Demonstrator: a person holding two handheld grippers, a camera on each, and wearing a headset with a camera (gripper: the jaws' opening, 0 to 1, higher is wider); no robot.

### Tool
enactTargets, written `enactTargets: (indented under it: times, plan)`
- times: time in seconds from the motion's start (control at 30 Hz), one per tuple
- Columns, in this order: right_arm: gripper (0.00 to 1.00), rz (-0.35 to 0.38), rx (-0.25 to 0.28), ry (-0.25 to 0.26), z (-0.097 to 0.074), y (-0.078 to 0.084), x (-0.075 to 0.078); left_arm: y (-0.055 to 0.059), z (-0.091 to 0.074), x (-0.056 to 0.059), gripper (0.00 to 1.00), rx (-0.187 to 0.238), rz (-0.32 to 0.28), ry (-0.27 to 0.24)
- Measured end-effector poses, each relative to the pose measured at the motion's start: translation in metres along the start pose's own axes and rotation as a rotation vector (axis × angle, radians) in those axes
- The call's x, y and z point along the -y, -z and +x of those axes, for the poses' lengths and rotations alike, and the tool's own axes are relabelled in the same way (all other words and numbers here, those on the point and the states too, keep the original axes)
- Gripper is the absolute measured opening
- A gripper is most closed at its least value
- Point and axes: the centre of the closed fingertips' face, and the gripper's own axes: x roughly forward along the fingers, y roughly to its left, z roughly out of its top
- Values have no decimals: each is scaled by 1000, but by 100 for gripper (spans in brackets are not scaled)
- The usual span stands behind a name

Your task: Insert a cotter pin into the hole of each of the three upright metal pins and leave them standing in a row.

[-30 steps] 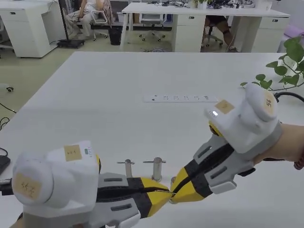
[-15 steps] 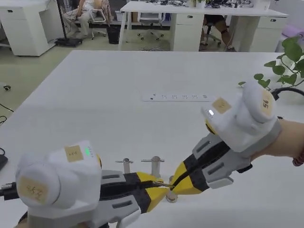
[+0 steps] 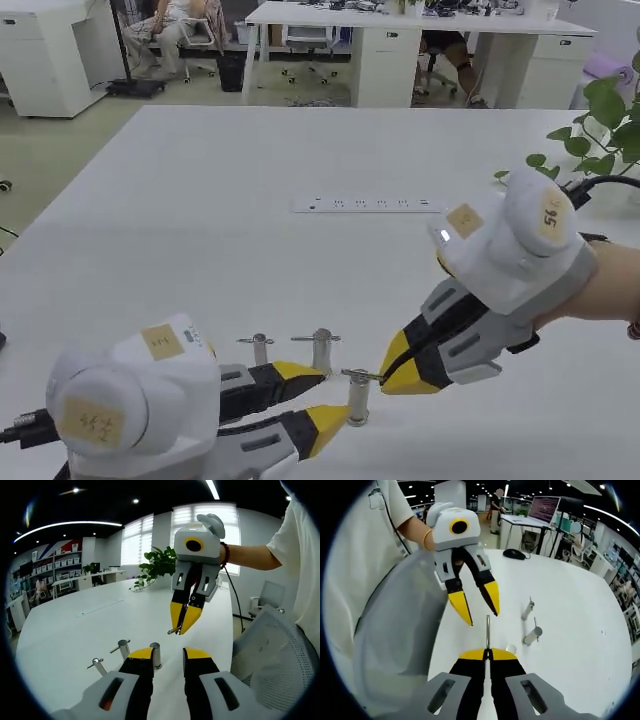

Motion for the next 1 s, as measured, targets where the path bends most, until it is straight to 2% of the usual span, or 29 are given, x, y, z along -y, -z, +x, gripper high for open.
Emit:
enactTargets:
  times: [0.27,0.37,0.5,0.77,1.0]
  plan:
    - [3,-3,-68,29,-1,19,8,10,13,-6,29,-30,-6,-39]
    - [3,-12,-84,25,-1,26,9,13,18,-9,30,-41,-4,-46]
    - [3,-5,-113,27,0,35,13,15,23,-13,30,-42,-10,-54]
    - [3,5,-153,34,1,48,24,26,34,-20,28,-75,-13,-70]
    - [3,0,-189,32,6,58,32,31,45,-24,27,-89,-21,-70]
